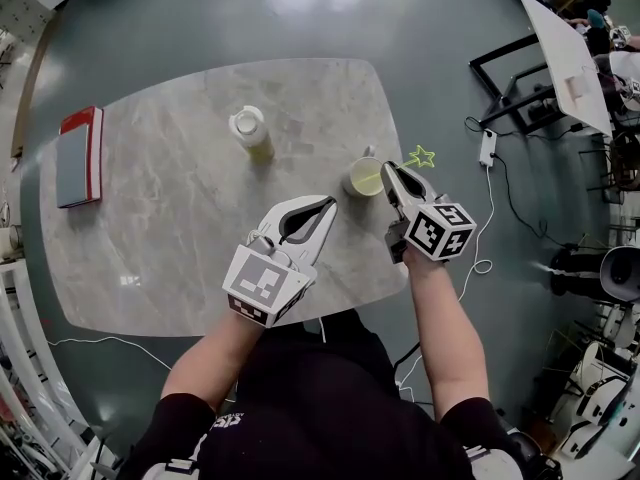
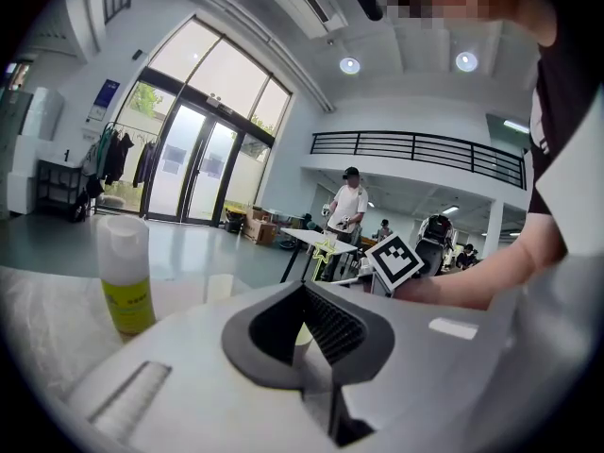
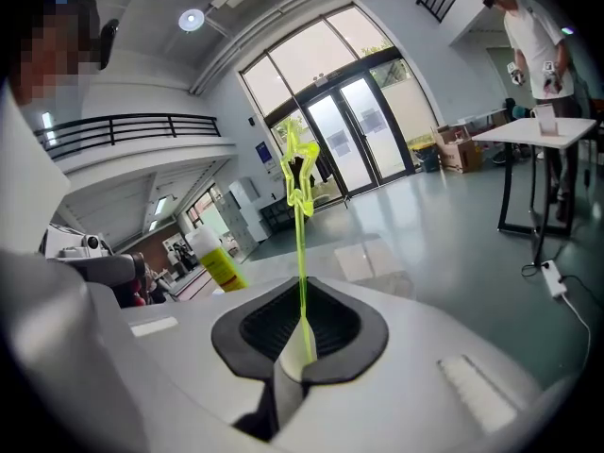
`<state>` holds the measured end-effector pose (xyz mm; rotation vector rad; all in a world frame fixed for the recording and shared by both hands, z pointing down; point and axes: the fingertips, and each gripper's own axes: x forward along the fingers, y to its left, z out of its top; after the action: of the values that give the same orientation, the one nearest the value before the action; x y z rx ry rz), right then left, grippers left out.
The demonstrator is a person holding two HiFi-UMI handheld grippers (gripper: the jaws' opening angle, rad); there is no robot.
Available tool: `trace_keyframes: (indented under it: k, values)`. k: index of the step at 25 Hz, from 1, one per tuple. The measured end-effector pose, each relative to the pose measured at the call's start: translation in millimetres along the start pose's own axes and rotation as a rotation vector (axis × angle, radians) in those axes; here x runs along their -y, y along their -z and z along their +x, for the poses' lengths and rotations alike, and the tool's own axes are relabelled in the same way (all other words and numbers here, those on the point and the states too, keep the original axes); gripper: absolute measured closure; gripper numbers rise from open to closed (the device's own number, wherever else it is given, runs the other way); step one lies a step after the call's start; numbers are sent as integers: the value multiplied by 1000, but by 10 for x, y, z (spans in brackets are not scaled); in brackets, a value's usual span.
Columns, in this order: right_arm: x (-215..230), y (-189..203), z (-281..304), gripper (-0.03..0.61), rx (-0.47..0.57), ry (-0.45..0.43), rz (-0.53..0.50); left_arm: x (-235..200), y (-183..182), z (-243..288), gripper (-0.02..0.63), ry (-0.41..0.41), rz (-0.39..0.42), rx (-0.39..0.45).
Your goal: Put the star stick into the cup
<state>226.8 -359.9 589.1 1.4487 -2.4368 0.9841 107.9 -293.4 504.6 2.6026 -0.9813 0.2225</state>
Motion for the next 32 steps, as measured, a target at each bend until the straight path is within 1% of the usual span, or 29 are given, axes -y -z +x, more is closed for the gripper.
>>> trace_keyframes:
  k: [9,12,19,24,29,32]
  values:
    - [83,121,89,543,-26,32,26,55,133,-53,612,2,-22,-43]
    - [132,134,110,502,-28,55,23,19,147,-71,612,-1,-27,-42]
    - [141,216,124,407,-50,86,-22,-58,258,-142,612,-16,-55,-48]
    - [204,289,99,356,-67,122,-21,-101,305,-203,612,-24,-66,-56]
    - [297,365,38,339,-74,145,6,-169,368,-240,612,-40,-80,-69]
    - [371,411,11,334,-65,150,41,-158,396,-241,612,-37,-86,-71]
